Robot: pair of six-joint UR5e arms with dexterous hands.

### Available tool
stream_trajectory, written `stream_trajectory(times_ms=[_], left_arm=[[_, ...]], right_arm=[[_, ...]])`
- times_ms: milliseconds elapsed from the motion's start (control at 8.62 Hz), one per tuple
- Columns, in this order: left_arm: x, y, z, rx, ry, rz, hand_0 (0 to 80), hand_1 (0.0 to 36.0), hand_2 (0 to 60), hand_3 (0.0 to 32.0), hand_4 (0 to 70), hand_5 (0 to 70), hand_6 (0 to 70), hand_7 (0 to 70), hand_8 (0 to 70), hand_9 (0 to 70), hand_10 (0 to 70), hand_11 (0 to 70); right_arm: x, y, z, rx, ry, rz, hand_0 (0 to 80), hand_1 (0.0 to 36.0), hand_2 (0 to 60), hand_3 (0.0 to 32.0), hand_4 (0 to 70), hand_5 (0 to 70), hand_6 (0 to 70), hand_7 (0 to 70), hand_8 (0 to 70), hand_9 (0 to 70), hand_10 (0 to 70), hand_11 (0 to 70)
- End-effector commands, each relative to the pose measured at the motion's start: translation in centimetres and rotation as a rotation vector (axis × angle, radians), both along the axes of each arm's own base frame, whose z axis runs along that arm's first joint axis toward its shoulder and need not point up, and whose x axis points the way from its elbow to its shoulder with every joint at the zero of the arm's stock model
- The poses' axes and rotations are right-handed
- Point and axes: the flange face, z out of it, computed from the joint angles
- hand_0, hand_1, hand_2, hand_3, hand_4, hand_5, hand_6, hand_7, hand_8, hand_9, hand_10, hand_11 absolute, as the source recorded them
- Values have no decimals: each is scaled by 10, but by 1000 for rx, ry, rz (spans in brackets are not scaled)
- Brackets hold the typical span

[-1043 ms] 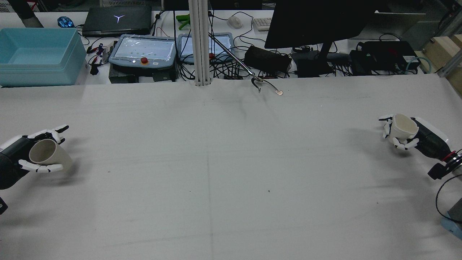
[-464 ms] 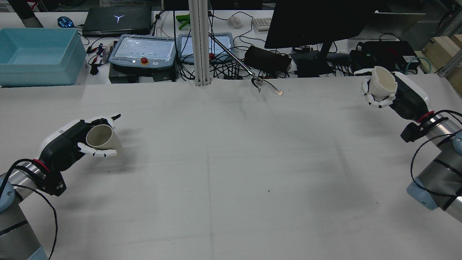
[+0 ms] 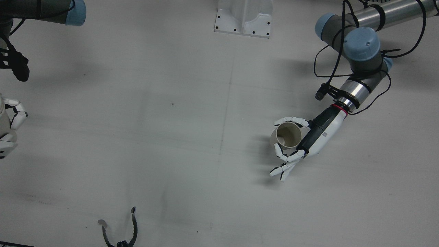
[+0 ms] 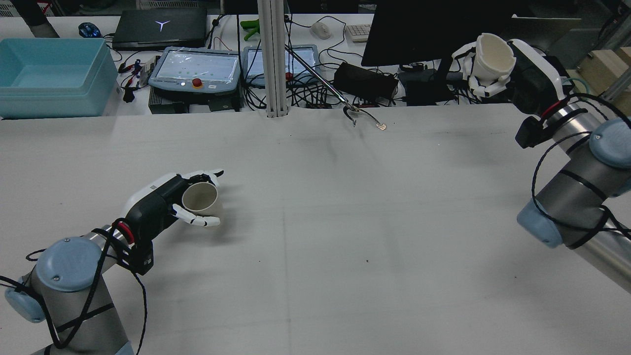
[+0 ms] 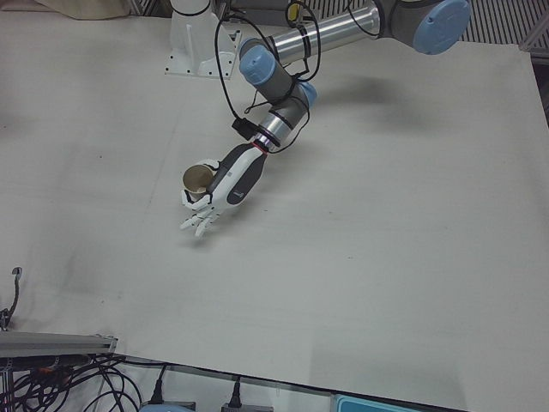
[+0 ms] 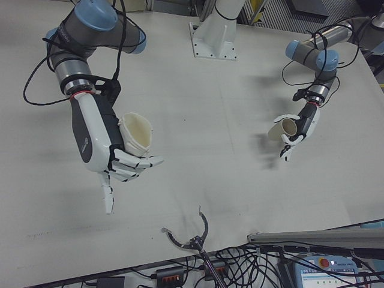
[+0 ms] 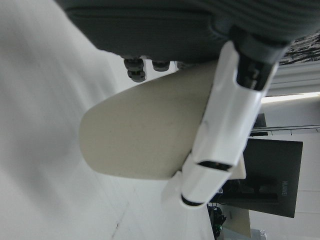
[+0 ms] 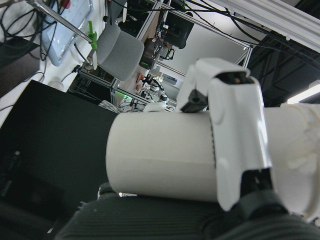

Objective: Pour water
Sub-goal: 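Raise both cups, bringing the beige cup toward the table center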

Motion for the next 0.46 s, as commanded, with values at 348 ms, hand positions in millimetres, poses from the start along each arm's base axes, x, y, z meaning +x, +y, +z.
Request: stream_trajectory(times_ms=[348], left_arm=[[69, -11, -111, 6, 13, 49, 800, 360, 600, 0, 282, 700, 144, 126, 22, 11, 35, 95]], right_arm=[[-114, 37, -227, 272, 276, 135, 800, 360, 600, 0, 661, 240, 700, 700, 467, 622, 0, 0]])
